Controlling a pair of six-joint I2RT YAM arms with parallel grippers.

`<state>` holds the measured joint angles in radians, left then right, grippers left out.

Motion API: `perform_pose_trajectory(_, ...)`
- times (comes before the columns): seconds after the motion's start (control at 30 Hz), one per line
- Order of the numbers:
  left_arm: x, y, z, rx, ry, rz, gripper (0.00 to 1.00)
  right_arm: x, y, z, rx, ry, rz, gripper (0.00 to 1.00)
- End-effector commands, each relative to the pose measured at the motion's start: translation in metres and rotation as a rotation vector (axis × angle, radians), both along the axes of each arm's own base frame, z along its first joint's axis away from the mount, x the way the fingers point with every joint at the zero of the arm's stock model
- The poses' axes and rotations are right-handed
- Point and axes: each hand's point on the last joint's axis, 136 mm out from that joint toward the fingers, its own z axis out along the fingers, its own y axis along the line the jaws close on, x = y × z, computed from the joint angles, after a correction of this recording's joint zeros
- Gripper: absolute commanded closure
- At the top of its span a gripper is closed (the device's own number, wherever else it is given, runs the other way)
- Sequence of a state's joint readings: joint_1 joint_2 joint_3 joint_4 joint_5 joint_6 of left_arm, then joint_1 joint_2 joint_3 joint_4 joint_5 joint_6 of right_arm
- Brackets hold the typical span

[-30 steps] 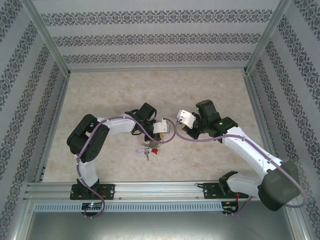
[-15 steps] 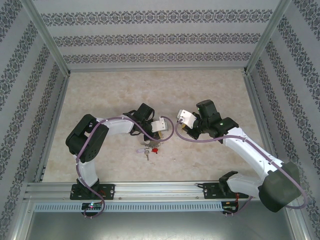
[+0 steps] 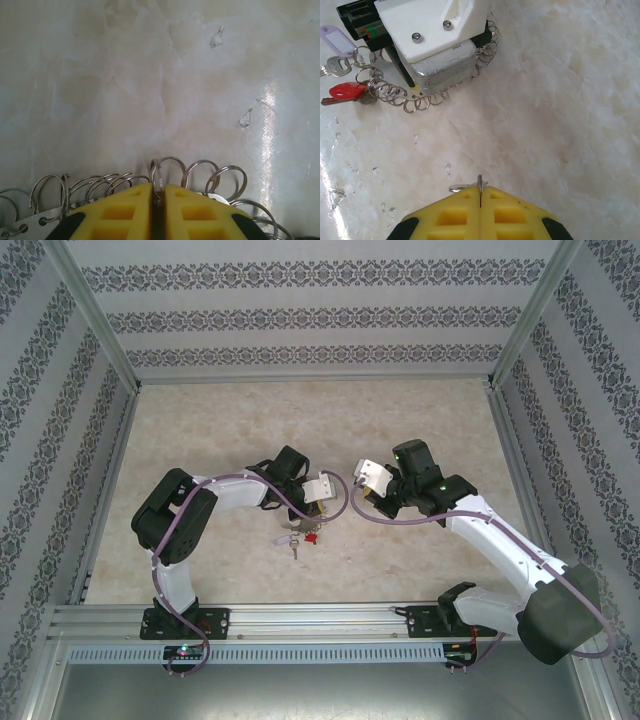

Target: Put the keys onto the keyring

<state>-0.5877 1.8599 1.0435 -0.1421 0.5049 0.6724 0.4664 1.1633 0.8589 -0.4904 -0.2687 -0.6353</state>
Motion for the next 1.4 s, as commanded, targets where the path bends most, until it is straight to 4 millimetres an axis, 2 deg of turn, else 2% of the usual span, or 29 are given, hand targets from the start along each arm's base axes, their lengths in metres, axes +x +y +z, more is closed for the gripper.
perform_pose_trajectory(0.0,-0.006,-0.002,0.003,-0.018,0.022,-0.024,0.91,-0.002,-0.004,-0.002,-0.006,-0.002,-0.003,1.0)
perform_pose_trajectory(0.1,-0.006,-0.002,0.002,-0.018,0.023,-0.026,1.0,-0.002,-0.004,-0.001,-0.005,-0.003,-0.002,1.0)
perform_pose_trajectory(0.27,-0.009,-0.003,-0.002,-0.012,0.054,-0.042,1.0,-0.002,-0.003,-0.001,-0.002,0.0,0.0,1.0)
perform_pose_trajectory(0.4,-0.011,-0.004,-0.007,-0.012,0.082,-0.037,0.91,-0.002,-0.002,0.0,0.006,0.005,0.0,1.0)
perform_pose_trajectory(0.9,-0.014,-0.008,-0.019,0.004,0.101,-0.042,0.85,-0.001,-0.003,0.0,0.005,0.0,-0.006,1.0)
perform_pose_trajectory(0.97,-0.016,-0.009,-0.02,0.006,0.101,-0.048,0.89,-0.001,-0.003,-0.001,0.005,0.001,-0.006,1.0)
perform_pose_trajectory(1.03,-0.017,-0.009,-0.02,0.003,0.099,-0.05,1.0,-0.001,-0.003,-0.001,0.004,0.002,-0.006,1.0)
perform_pose_trajectory(1.07,-0.017,-0.009,-0.02,0.005,0.094,-0.05,1.0,-0.001,-0.003,-0.001,0.004,0.0,-0.007,1.0)
perform_pose_trajectory(1.23,-0.016,-0.005,-0.011,0.008,0.052,-0.054,1.0,-0.002,-0.004,0.001,0.005,-0.004,-0.012,1.0)
perform_pose_trajectory(1.37,-0.012,-0.006,0.015,-0.027,0.0,-0.039,1.0,-0.004,-0.003,0.003,0.037,-0.004,-0.018,1.0)
